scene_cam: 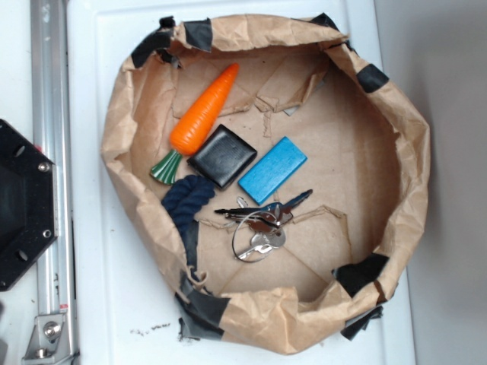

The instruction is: Grab the blue block.

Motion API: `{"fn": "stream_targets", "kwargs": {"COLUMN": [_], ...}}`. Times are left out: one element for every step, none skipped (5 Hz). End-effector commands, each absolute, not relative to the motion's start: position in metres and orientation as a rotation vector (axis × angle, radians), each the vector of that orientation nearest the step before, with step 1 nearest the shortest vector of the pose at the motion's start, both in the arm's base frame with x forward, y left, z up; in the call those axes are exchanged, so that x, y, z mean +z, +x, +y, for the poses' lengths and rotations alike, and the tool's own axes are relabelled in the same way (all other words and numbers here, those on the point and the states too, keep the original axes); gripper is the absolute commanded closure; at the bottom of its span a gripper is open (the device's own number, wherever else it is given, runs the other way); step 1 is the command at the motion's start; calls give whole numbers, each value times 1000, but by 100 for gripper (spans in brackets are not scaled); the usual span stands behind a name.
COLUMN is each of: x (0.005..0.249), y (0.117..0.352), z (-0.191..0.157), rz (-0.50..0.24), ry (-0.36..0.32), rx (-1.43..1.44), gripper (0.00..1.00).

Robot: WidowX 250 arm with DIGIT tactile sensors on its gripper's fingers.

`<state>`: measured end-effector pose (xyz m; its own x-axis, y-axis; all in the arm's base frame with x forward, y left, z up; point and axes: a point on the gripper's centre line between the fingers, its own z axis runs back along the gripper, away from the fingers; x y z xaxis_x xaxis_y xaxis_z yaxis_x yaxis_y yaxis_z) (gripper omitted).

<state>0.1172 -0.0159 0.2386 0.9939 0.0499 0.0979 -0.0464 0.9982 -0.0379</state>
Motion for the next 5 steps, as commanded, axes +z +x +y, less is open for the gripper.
{"fn": "stream_targets", "kwargs": {"x": [239, 213, 180, 148, 117], "y": [117, 158, 205, 236, 258], "z": [-16, -5, 1, 6, 12], "rz": [-99, -125, -162, -123, -95], "ry": [-36, -47, -95, -119, -60], "rx": [48, 178, 345, 435, 499], "gripper": [0, 0, 0, 0, 0]}}
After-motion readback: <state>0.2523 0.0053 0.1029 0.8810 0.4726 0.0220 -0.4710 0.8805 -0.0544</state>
